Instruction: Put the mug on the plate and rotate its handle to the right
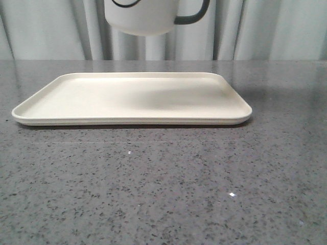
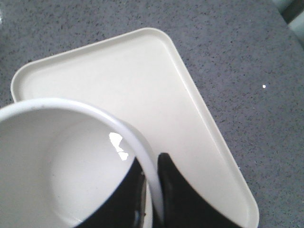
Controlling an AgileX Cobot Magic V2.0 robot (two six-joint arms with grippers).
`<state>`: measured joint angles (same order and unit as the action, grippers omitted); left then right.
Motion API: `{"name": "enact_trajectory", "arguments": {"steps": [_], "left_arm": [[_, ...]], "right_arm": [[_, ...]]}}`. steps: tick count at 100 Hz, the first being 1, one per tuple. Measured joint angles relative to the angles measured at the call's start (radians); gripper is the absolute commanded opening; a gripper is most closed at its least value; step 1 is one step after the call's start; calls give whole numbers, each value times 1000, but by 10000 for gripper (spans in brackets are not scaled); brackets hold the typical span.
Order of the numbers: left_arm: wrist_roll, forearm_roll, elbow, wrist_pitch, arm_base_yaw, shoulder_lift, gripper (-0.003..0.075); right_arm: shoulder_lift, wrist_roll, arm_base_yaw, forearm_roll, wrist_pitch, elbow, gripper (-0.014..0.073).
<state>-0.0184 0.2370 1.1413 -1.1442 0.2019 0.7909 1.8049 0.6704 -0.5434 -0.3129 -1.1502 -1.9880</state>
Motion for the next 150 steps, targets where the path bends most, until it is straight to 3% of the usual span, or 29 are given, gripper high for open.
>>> {"name": "enact_trajectory", "arguments": {"steps": [72,150], "left_arm": [[0,0,0,-4,0,0,-20],[0,0,0,-6,0,0,-20]], "right_arm": [[145,265,0,-57,-47,0,-111],[225,377,0,-128,-36,0,-111]]}}
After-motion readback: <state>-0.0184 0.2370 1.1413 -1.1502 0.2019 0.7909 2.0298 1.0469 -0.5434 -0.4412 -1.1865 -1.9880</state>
